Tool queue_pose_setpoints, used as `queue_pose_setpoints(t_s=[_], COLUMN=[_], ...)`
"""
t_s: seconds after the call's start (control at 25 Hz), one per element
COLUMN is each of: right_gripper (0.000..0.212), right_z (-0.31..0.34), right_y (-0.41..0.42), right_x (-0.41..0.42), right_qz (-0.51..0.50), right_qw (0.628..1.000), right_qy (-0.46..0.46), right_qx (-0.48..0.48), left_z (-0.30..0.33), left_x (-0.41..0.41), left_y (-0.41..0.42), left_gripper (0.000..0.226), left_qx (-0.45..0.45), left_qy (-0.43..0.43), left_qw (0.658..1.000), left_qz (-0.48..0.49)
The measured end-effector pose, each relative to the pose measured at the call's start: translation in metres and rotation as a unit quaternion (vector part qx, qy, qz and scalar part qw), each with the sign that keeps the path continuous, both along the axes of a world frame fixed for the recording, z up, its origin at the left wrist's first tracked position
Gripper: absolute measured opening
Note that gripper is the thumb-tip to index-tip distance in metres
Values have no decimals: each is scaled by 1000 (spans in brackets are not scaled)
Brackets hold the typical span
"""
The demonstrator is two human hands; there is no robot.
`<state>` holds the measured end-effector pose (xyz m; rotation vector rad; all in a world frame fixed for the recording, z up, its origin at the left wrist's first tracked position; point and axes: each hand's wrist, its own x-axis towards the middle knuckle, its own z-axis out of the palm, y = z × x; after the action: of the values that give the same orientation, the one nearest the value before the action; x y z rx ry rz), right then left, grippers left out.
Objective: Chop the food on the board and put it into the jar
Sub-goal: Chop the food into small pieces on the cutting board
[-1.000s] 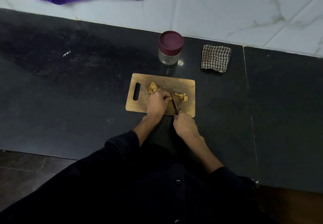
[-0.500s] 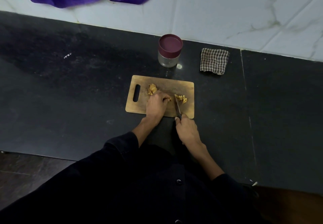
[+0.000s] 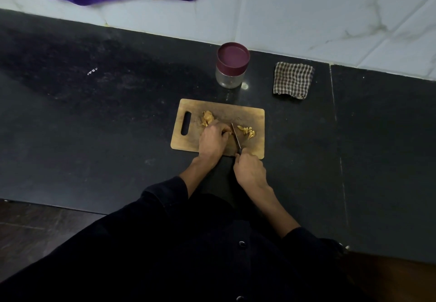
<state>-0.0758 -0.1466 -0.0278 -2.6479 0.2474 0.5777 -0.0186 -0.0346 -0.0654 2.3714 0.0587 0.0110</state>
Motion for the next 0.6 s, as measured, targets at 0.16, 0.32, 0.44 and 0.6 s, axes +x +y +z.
queue_pose_setpoints(t_s=[0.16,0.32,0.44,0.6], right_gripper=[24,24,23,25], right_z=[1,3,4,3], right_y=[0,-4,-5,-6], right_x=[1,2,-1,-4], right_qz=[-11,-6,2,-6], right_qw=[1000,1000,1000,1000], right_qy=[21,23,6,-5], right_qx=[-5,10,11,25], left_z=[-1,2,5,5], left_x=[-1,-2,-4,-4], left_y=[-1,-1,-1,-3], left_gripper=[12,12,13,12], left_qx=[7,0,-24,-32], left_qy=[-5,-4,-13,-5], left_qw=[1000,1000,1000,999], left_qz=[-2,0,-10,13])
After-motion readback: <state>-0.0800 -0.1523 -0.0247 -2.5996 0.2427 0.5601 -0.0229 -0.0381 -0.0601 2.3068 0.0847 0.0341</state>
